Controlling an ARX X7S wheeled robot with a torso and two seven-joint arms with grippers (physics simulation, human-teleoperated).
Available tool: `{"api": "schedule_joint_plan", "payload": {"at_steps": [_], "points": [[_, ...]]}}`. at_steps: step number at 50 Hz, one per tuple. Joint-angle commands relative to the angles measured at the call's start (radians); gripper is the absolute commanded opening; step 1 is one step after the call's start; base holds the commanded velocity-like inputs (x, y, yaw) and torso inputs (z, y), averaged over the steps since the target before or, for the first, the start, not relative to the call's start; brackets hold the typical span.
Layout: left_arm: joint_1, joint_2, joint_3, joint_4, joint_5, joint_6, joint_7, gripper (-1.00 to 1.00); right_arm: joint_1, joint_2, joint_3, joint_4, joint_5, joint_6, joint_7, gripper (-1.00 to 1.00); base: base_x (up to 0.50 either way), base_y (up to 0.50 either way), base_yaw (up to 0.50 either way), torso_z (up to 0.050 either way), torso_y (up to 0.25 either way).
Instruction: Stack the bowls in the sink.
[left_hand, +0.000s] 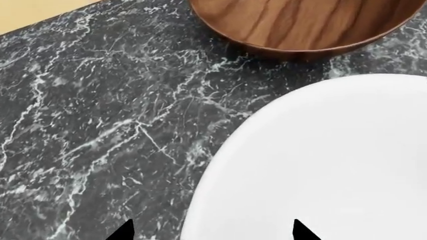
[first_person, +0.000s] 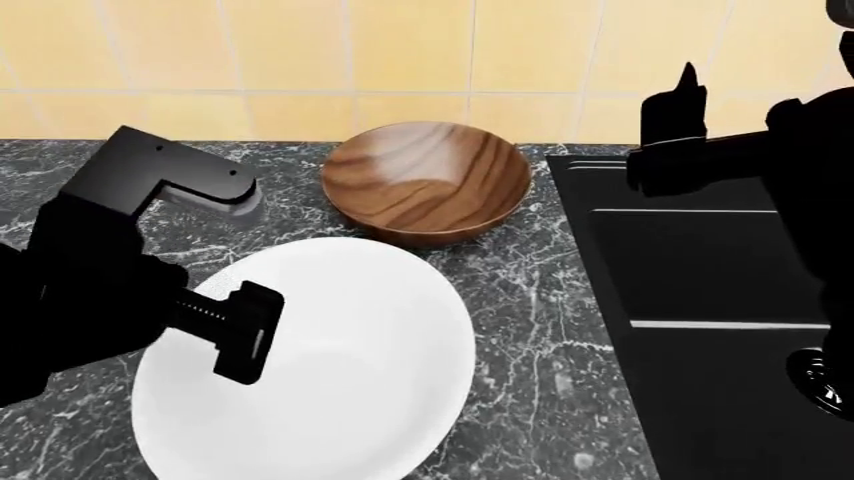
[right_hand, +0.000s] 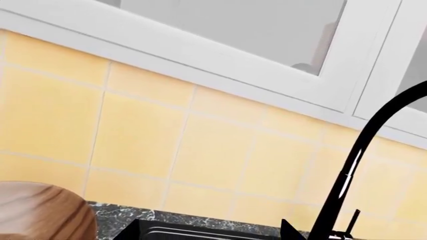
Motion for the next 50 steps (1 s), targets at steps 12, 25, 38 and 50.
{"api": "schedule_joint_plan", "payload": {"at_steps": [12, 25, 38, 50], "points": [[0.125, -0.024, -0.002, -0.001, 0.126, 0.051, 0.103, 1.0, -0.018, -0.005, -0.011, -0.001, -0.02, -0.007, -0.01, 1.0, 0.0, 0.0, 0.0, 0.0, 0.0], [0.156, -0.037, 0.0, 0.025, 0.123, 0.081, 0.105, 1.0, -0.024, -0.004, -0.014, -0.002, -0.028, -0.013, -0.014, 1.0, 0.0, 0.0, 0.0, 0.0, 0.0], [0.174, -0.047, -0.001, 0.029, 0.136, 0.093, 0.117, 1.0, -0.027, -0.001, -0.017, -0.005, -0.027, -0.016, -0.012, 1.0, 0.0, 0.0, 0.0, 0.0, 0.0], [0.18, -0.048, -0.018, 0.044, 0.144, 0.119, 0.137, -1.0, -0.037, -0.001, -0.021, -0.004, -0.039, -0.021, -0.018, 1.0, 0.0, 0.0, 0.0, 0.0, 0.0]]}}
